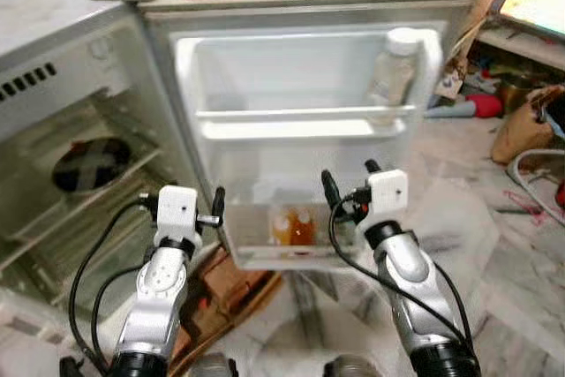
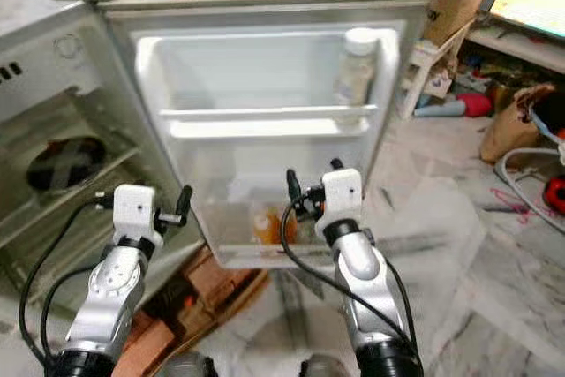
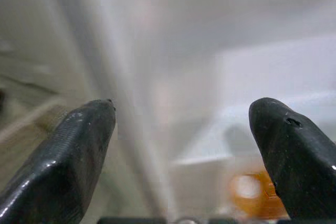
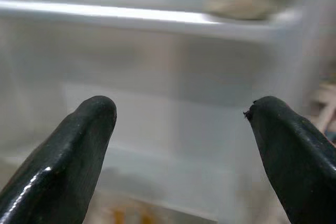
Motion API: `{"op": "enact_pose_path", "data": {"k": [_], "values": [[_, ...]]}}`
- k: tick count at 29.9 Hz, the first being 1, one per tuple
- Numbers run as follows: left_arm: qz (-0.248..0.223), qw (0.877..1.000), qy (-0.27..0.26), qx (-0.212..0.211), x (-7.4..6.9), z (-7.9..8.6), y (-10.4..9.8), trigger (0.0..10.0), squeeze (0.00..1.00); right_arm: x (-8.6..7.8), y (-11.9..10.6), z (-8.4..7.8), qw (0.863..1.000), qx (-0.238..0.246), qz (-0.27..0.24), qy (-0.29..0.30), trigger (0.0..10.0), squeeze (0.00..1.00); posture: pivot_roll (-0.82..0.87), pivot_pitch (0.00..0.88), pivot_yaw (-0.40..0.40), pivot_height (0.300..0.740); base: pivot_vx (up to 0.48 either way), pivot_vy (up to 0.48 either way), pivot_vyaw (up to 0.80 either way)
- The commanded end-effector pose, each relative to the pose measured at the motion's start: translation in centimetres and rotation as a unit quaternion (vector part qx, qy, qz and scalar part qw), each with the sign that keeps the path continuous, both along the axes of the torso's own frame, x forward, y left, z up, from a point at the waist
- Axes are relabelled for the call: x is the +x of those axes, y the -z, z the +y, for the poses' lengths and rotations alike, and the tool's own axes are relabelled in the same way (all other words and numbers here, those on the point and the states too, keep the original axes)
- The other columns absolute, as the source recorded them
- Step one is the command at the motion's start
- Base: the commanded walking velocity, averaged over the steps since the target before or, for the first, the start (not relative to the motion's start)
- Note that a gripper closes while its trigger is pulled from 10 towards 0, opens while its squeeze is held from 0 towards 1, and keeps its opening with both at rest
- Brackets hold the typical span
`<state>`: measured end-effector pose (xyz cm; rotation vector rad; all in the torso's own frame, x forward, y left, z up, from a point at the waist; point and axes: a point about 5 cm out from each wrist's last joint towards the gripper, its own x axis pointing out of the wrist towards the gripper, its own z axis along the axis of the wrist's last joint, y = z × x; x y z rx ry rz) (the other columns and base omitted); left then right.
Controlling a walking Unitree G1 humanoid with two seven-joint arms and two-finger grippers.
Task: Restocking fridge
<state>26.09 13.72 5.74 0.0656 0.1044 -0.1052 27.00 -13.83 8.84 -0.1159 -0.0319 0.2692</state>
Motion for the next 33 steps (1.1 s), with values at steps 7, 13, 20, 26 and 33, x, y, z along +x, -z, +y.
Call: {"op": "enact_pose_path", "data": {"k": [7,13,20,26,33], "values": [[-0.006,1.000,0.004,0.010,0.4,0.0,-0.2,10.0,0.00,0.4,-1.6,0.9,0.998,-0.028,-0.049,-0.032,10.0,0.00,-0.08,0.000,0.054,0.740,0.000,-0.402,0.79],[-0.009,1.000,0.003,0.017,0.6,0.0,-0.3,10.0,0.00,0.8,-1.9,1.1,0.997,-0.031,-0.059,-0.033,10.0,0.00,-0.08,0.000,0.058,0.740,0.000,-0.376,0.79],[-0.010,1.000,0.002,0.018,0.8,0.1,-0.4,10.0,0.00,1.0,-2.0,1.2,0.997,-0.034,-0.064,-0.034,10.0,0.00,-0.08,0.000,0.061,0.740,0.000,-0.336,0.78],[-0.014,1.000,-0.001,0.019,1.2,0.4,-0.7,10.0,0.00,1.3,-2.7,1.3,0.995,-0.050,-0.081,-0.040,10.0,0.00,-0.07,0.000,0.071,0.740,0.000,-0.337,0.78],[-0.013,1.000,0.002,0.019,1.1,0.4,-0.7,10.0,0.00,1.3,-2.5,1.5,0.995,-0.047,-0.080,-0.042,10.0,0.00,-0.07,0.000,0.071,0.740,0.000,-0.339,0.51]]}}
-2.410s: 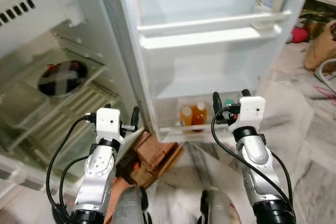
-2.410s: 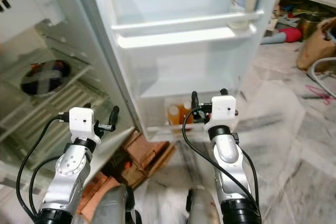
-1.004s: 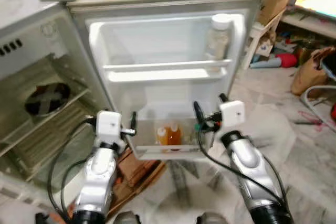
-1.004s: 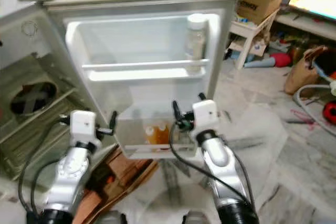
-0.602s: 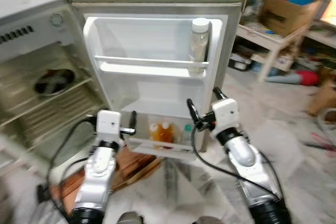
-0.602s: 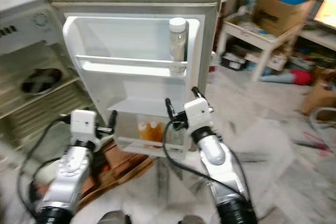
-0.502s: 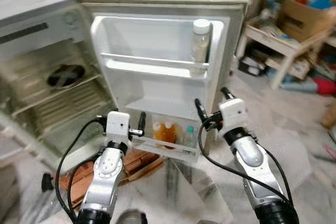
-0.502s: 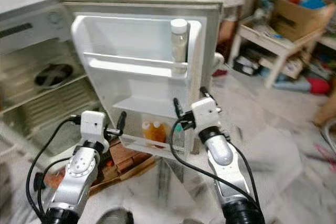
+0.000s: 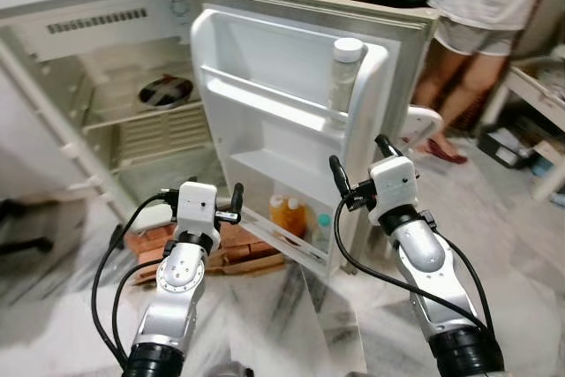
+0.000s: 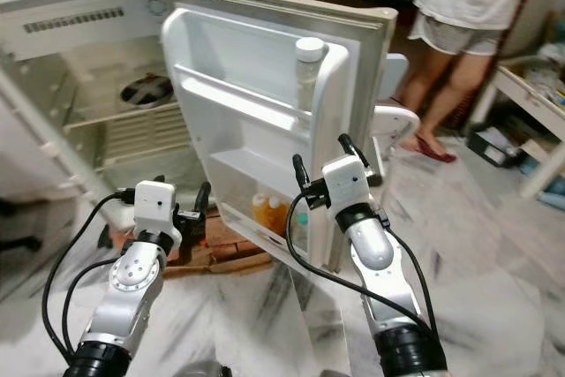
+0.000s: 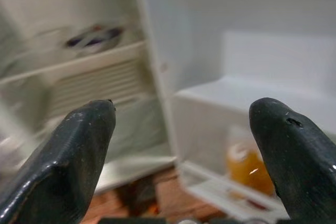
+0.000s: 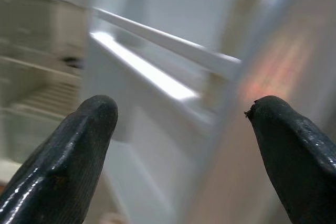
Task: Restocking fridge
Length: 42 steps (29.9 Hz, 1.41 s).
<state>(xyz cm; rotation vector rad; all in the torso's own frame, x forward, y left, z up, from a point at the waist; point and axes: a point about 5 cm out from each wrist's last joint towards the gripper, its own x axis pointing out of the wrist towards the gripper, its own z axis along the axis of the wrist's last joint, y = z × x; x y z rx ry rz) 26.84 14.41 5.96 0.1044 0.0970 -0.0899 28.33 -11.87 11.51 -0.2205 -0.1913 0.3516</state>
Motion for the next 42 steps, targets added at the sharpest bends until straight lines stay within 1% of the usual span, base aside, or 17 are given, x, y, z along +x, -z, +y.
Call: {"op": "enact_pose_path", "data": {"k": [1,7,13,15,18,21,22,23,27,30,33,34,35,37,39,40,42], "values": [[-0.008,1.000,0.009,-0.001,0.4,-0.3,-0.5,10.0,0.00,-0.1,0.2,-0.4,1.000,-0.005,0.003,0.003,10.0,0.00,-0.07,0.000,0.071,0.740,0.000,-0.341,0.00],[-0.003,1.000,0.007,-0.003,0.1,-0.5,-0.2,10.0,0.00,-0.1,0.6,-0.8,1.000,-0.002,0.013,0.004,10.0,0.00,-0.06,0.000,0.061,0.740,0.000,-0.264,0.00],[0.009,1.000,-0.007,-0.005,-0.5,0.2,0.3,10.0,0.00,0.5,1.0,-1.1,0.999,0.014,0.036,0.010,10.0,0.00,-0.05,0.000,0.056,0.740,0.000,0.000,0.00],[0.012,1.000,-0.022,-0.009,-0.6,0.8,0.4,10.0,0.00,1.4,1.0,-1.3,0.998,0.039,0.050,0.018,10.0,0.00,-0.04,0.000,0.058,0.740,0.000,0.000,0.00],[0.010,0.999,-0.040,-0.009,-0.9,1.5,0.2,10.0,0.00,2.9,0.3,-1.0,0.997,0.057,0.055,0.020,10.0,0.00,-0.04,0.000,0.060,0.740,0.000,0.000,0.00],[0.010,0.999,-0.048,-0.006,-1.1,2.0,0.2,10.0,0.00,4.0,0.0,-1.0,0.995,0.070,0.062,0.033,10.0,0.00,-0.02,0.000,0.053,0.740,0.000,0.000,0.00],[0.022,0.998,-0.063,0.000,-1.7,2.8,0.6,10.0,0.00,5.3,-0.6,-0.9,0.993,0.079,0.063,0.055,10.0,0.00,0.01,0.000,0.046,0.740,0.000,0.000,0.00],[0.022,0.998,-0.063,0.000,-1.7,2.8,0.6,10.0,0.00,5.3,-0.6,-0.9,0.993,0.079,0.063,0.055,10.0,0.00,0.01,0.000,0.046,0.740,0.000,0.000,0.00],[0.053,0.993,-0.102,0.012,-3.3,4.9,1.5,10.0,0.00,7.6,-2.2,-0.4,0.990,0.100,0.060,0.084,10.0,0.00,0.05,0.000,0.034,0.740,0.000,0.000,0.00],[0.071,0.989,-0.125,0.018,-4.5,6.0,2.0,10.0,0.00,8.7,-3.1,0.3,0.986,0.130,0.066,0.082,10.0,0.00,0.09,0.000,0.024,0.740,0.000,0.000,0.00],[0.098,0.984,-0.145,0.026,-6.1,7.3,2.8,10.0,0.00,9.5,-4.1,1.1,0.986,0.140,0.062,0.071,10.0,0.00,0.12,0.000,0.013,0.740,0.000,0.000,0.00],[0.109,0.982,-0.153,0.027,-6.8,7.8,3.2,10.0,0.00,9.8,-4.5,1.4,0.985,0.148,0.063,0.063,10.0,0.00,0.13,0.000,0.008,0.740,0.000,0.000,0.00],[0.121,0.979,-0.163,0.028,-7.8,8.4,3.6,10.0,0.00,10.0,-5.1,2.1,0.982,0.174,0.065,0.032,10.0,0.00,0.14,0.000,0.004,0.740,0.000,0.000,0.00],[0.126,0.977,-0.168,0.030,-8.4,8.7,3.7,10.0,0.00,10.0,-5.4,2.7,0.979,0.193,0.065,-0.004,10.0,0.00,0.15,0.000,0.000,0.740,0.000,0.000,0.00],[0.130,0.976,-0.172,0.033,-8.9,8.9,3.9,10.0,0.00,9.4,-5.7,3.9,0.968,0.225,0.072,-0.086,10.0,0.00,0.16,0.000,-0.006,0.740,0.000,0.000,0.00],[0.134,0.975,-0.175,0.034,-9.3,9.0,3.9,10.0,0.00,8.1,-5.8,5.0,0.946,0.251,0.079,-0.187,10.0,0.00,0.16,0.000,-0.008,0.740,0.000,0.000,0.00],[0.137,0.974,-0.179,0.035,-9.5,9.1,4.0,10.0,0.00,6.5,-5.8,5.7,0.921,0.264,0.084,-0.275,10.0,0.00,0.15,0.000,-0.008,0.740,0.000,0.000,0.00]]}}
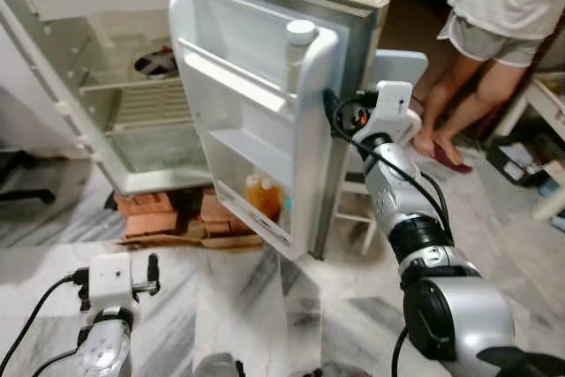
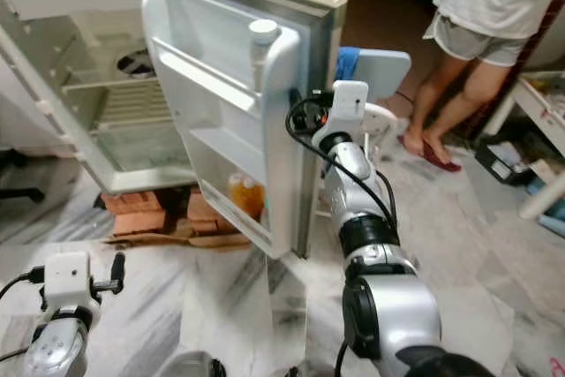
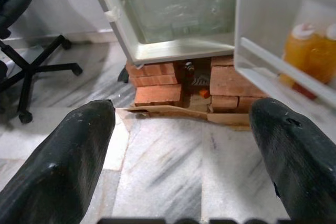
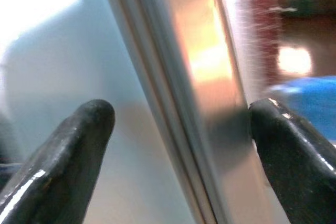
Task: Restocking fridge
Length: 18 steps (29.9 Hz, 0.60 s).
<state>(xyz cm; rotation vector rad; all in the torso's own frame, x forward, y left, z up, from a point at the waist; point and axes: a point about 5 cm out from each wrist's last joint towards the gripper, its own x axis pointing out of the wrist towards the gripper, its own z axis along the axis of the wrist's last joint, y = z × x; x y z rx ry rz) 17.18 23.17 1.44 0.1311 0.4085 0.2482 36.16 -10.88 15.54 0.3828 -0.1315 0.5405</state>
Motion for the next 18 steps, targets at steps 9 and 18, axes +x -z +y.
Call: {"op": "enact_pose_path", "data": {"k": [9,18], "values": [[-0.024,1.000,0.011,0.009,0.3,-0.1,-1.2,10.0,0.00,-6.8,2.2,3.4,0.958,0.010,0.008,-0.287,10.0,0.00,0.12,0.000,0.000,0.740,0.000,0.000,0.00],[-0.036,0.999,0.022,0.003,1.3,-0.7,-1.5,10.0,0.00,-9.0,5.3,1.3,0.968,-0.037,0.071,-0.238,10.0,0.00,0.10,0.000,0.010,0.740,0.000,0.000,0.00]]}}
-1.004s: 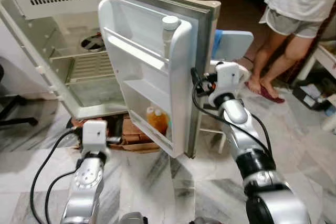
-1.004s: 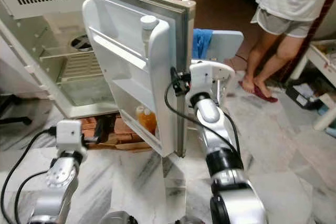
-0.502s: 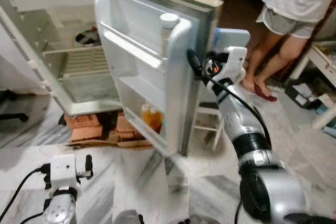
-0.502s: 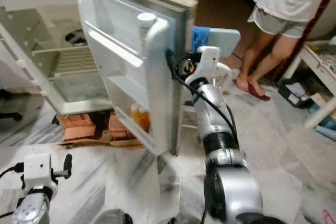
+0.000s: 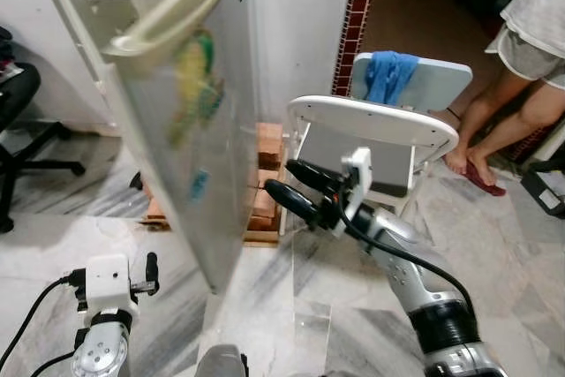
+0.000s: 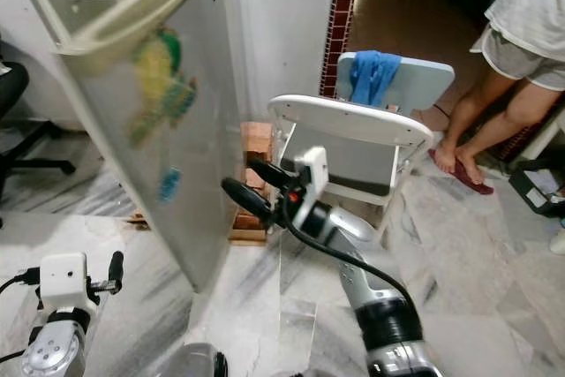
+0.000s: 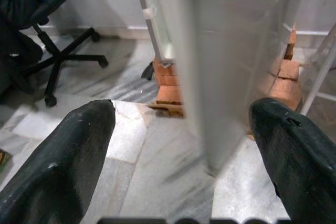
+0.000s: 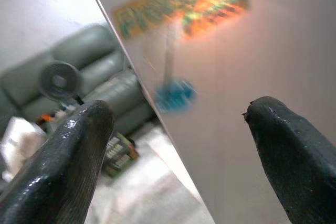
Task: Restocking fridge
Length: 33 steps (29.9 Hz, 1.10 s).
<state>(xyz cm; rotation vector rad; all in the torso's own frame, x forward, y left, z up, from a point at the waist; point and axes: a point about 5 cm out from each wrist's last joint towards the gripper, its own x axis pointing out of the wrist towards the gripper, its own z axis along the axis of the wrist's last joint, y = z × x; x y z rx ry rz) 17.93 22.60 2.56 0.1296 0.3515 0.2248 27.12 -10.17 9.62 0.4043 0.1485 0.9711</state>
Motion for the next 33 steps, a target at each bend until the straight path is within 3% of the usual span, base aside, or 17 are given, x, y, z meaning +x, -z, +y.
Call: {"op": "enact_pose_path", "data": {"k": [1,5,10,18,31,33], "values": [[-0.011,1.000,0.008,0.001,0.8,-0.2,-0.5,10.0,0.00,-0.1,-0.3,0.7,1.000,-0.013,-0.013,0.006,10.0,0.00,0.10,0.000,0.012,0.740,0.000,0.000,0.00],[-0.020,1.000,0.011,-0.007,1.4,-0.4,-0.8,10.0,0.00,0.4,0.1,0.7,0.996,-0.040,-0.024,0.082,10.0,0.00,0.10,0.000,0.014,0.740,0.000,0.000,0.00],[-0.027,0.999,0.022,-0.016,2.3,-0.9,-0.8,10.0,0.00,0.2,0.1,1.5,0.992,-0.050,-0.031,0.116,10.0,0.00,0.09,0.000,0.014,0.740,0.000,0.448,0.00],[-0.049,0.998,0.041,-0.022,4.0,-1.8,-1.4,10.0,0.00,0.9,0.7,0.9,0.979,-0.064,-0.019,0.195,10.0,0.00,0.07,0.000,0.017,0.740,0.000,0.480,-0.38],[-0.062,0.996,0.057,-0.030,5.2,-2.8,-1.5,10.0,0.00,1.5,0.9,-0.5,0.969,-0.075,-0.018,0.237,10.0,0.00,0.04,0.000,0.020,0.740,0.000,0.480,-0.75],[-0.064,0.995,0.068,-0.046,5.4,-3.2,-1.5,10.0,0.00,1.4,1.1,-0.5,0.968,-0.076,-0.017,0.239,10.0,0.00,0.03,0.000,0.016,0.740,0.000,0.480,-0.79]]}}
